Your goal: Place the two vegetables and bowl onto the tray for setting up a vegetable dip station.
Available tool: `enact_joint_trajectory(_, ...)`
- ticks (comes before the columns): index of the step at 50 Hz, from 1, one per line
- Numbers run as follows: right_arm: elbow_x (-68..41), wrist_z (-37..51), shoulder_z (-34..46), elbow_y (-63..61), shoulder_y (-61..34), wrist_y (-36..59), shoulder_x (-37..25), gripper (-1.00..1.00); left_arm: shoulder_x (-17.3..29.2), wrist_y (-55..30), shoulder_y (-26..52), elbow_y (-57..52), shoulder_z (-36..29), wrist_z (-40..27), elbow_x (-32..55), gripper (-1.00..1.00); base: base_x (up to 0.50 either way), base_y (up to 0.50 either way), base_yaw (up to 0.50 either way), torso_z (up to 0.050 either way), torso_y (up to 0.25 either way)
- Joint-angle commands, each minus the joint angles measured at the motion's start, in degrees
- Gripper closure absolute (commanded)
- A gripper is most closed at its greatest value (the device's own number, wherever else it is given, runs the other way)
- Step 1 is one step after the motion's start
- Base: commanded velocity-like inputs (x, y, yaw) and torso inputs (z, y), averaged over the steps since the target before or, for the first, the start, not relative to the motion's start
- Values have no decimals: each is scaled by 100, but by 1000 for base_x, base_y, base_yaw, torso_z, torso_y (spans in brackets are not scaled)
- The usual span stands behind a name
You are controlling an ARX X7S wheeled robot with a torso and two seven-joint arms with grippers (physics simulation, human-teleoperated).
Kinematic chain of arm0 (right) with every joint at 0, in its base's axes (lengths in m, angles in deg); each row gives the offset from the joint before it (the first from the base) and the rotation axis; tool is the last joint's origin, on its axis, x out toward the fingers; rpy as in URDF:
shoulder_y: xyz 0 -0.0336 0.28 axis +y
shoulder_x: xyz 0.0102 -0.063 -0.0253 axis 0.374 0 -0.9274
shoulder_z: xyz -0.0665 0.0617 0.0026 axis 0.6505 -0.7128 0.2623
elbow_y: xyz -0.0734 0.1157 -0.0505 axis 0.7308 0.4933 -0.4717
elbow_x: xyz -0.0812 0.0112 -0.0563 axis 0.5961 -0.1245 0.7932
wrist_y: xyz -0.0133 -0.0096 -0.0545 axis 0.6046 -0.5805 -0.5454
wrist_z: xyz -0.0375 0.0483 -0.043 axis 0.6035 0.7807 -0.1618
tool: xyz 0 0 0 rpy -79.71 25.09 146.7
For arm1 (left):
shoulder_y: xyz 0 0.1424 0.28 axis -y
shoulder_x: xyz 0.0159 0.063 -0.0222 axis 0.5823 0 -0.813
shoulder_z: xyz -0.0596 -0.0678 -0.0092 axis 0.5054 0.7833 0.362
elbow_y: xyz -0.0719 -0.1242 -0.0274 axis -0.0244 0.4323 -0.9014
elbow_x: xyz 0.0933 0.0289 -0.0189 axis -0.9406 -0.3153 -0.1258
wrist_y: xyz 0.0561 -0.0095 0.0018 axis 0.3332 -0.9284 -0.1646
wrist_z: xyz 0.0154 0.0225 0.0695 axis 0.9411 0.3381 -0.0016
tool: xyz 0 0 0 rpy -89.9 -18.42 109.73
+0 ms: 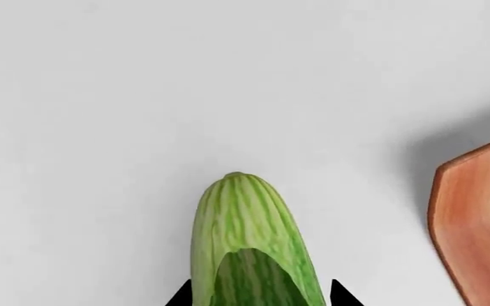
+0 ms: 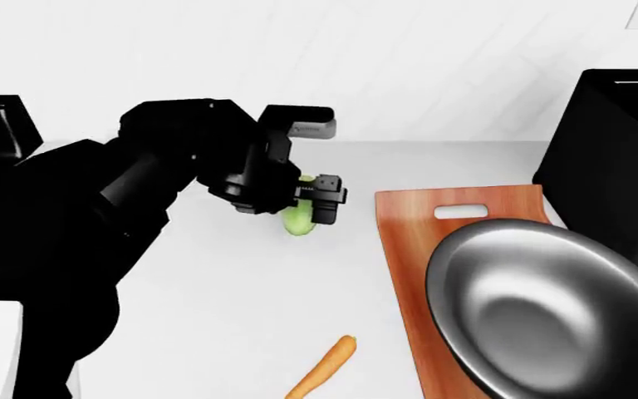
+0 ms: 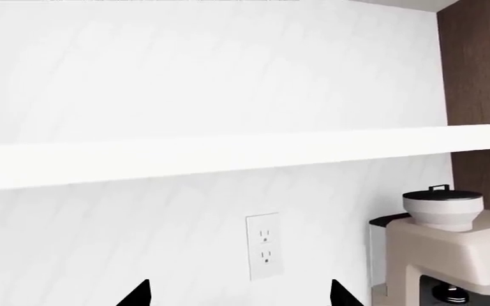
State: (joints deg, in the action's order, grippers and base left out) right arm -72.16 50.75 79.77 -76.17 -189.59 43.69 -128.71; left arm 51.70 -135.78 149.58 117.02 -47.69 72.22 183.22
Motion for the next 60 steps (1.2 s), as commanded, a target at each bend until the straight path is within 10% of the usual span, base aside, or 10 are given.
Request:
enact_joint_trajectory(1,-90,77,-82,53,-53,66,25,-100,-13,-131,554,-51,19,-160,-64,100,0,0,0,0,0)
enact_joint_trajectory(36,-444,213,-319,19,-105,171,-231,-100,-13,-239,939,-2410,247,282,-245,100,0,0,0,0,0)
enact_joint_trajectory(60,-383,-13,-419,-59,141,70,-494,-100,-13,799,371,-2825,375,1465,-2018,100,0,0,0,0,0)
